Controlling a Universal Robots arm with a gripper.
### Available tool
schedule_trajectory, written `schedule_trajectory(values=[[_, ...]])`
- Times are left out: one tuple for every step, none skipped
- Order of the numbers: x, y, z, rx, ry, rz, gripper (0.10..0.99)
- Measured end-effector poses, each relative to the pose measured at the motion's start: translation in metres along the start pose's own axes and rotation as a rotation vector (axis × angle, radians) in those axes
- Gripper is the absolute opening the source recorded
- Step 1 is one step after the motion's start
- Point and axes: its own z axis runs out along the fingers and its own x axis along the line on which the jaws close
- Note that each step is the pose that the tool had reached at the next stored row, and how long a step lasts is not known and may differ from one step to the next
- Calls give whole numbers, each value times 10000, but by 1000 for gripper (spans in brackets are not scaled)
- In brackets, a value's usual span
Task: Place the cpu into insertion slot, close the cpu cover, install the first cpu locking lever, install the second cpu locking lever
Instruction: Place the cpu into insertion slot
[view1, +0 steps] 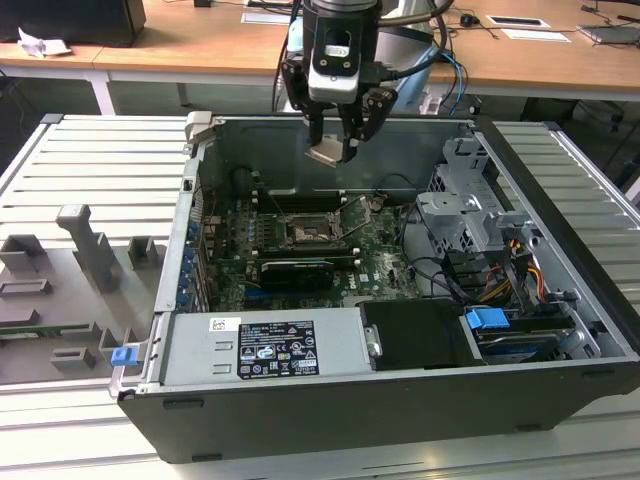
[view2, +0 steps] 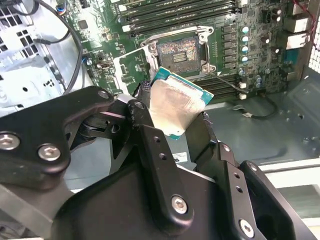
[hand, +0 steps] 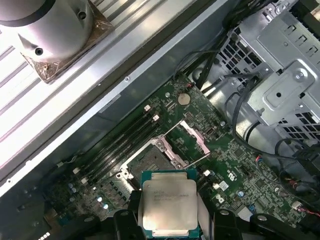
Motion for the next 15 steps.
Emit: schedule_trajectory(values=[[0,0,3,-4,-23,259,525],[0,0,5,-7,-33,381,525],[0,-1,7,-8,-44,500,525],[0,-1,8,-11,-54,623,525],[0,-1,9,-12,-61,696,525],[0,-1,13,-16,-75,855,525],[0,-1,16,-18,-89,1016,525],[0,-1,17,-19,-96,1093,525],[0,-2,19,-21,-103,1175,525],[0,-2,20,-22,-109,1249,525],[0,-2,23,-24,-117,1333,525],[0,-2,27,-28,-129,1484,525],[0,-2,29,-29,-138,1588,525],[0,-3,35,-31,-155,1772,525],[-1,-4,45,-38,-180,2063,525]])
